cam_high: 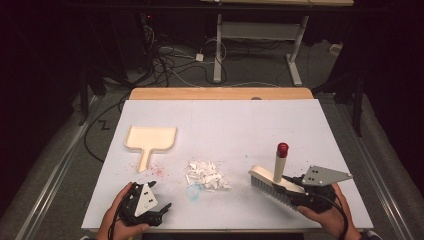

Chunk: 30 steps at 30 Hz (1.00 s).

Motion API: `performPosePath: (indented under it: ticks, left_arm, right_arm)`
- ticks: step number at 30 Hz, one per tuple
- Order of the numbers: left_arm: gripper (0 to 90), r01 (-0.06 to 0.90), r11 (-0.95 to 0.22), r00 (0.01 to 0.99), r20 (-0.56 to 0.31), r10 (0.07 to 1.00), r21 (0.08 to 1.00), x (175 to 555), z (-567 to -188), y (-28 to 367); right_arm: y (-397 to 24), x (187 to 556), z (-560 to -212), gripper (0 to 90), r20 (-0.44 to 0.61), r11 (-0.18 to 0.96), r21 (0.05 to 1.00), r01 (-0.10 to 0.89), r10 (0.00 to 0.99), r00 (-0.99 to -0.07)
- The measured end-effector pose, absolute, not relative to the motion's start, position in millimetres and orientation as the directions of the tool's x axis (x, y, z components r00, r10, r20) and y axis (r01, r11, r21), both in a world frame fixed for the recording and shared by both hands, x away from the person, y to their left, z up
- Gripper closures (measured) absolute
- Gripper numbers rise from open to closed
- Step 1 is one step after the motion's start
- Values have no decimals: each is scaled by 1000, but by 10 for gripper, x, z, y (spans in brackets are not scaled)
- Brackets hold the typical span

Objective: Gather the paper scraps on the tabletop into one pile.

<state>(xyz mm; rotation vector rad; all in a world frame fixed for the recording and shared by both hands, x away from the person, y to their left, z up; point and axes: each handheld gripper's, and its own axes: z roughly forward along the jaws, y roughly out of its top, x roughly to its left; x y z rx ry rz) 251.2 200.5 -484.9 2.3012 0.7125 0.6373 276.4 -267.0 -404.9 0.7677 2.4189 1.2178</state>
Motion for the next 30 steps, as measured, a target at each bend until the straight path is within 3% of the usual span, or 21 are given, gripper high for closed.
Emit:
performPosePath:
  ticks: [11,30]
  left_arm:
    - [175,325,-645,722,259,642,691,2516,-4838,2012]
    - [176,331,-656,725,262,637,678,2523,-4862,2003]
  right_arm:
    - [-2926,2713,-4061,672,3,534,767,354,549,-836]
    - [-3057,3070,-4042,667,-12,603,706,371,534,-845]
